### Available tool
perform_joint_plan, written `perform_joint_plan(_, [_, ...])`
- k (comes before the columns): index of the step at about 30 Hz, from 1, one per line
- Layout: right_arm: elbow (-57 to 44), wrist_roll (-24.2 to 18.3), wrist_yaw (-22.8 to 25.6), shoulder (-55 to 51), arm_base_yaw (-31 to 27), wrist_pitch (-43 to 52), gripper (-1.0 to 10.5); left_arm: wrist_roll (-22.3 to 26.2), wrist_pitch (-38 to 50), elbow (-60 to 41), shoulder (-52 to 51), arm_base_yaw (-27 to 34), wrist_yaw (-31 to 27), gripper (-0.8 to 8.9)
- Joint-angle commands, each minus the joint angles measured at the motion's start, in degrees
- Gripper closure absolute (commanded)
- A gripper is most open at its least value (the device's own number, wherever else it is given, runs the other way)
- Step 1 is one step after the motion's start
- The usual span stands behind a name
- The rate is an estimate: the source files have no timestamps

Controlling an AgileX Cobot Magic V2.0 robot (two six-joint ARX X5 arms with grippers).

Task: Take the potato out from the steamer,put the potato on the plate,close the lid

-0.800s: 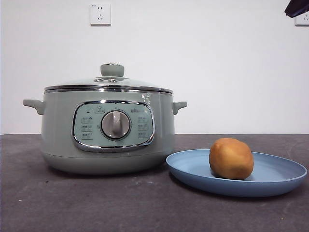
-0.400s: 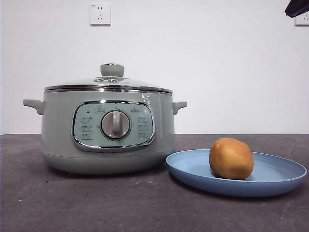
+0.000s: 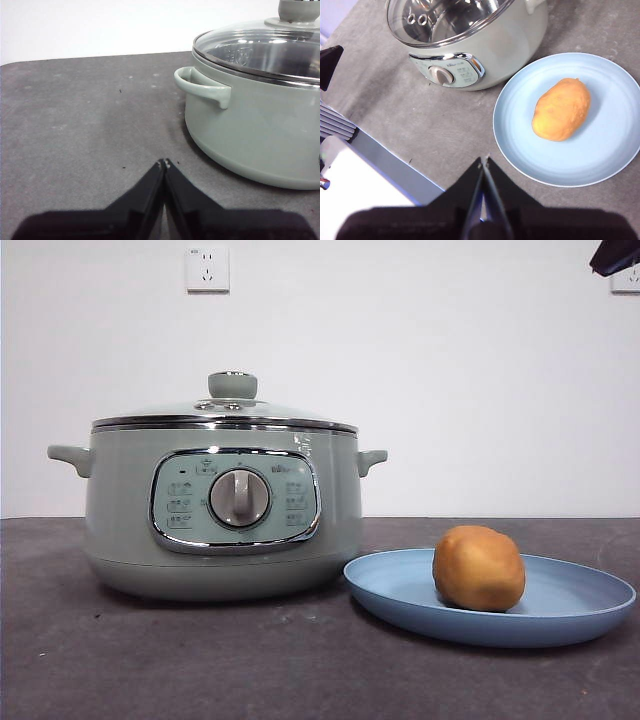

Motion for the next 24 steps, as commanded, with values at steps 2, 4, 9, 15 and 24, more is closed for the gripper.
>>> perform_joint_plan(2, [0.2, -3.0, 4.1, -2.1, -1.9, 1.7, 9.5, -0.4, 0.0, -0.9, -0.2, 0.1, 0.1, 8.17])
perform_joint_plan(4, [-0.7, -4.4, 5.3, -4.1, -4.3, 5.9, 9.5, -0.4, 0.0, -0.9, -0.2, 0.1, 0.1, 8.17])
perform_joint_plan(9, [-6.7, -3.4, 3.2, -11.1, -11.6, 18.0, 9.5, -0.4, 0.0, -0.9, -0.2, 0.1, 0.1, 8.17])
perform_joint_plan(15, [-20.0, -3.5, 3.3, -20.2, -17.9, 34.1, 9.5, -0.4, 0.0, -0.9, -0.2, 0.1, 0.1, 8.17])
perform_joint_plan(24, [-37.7, -0.7, 13.3, -31.8, -19.5, 43.8, 9.5, -0.4, 0.0, -0.9, -0.2, 0.1, 0.1, 8.17])
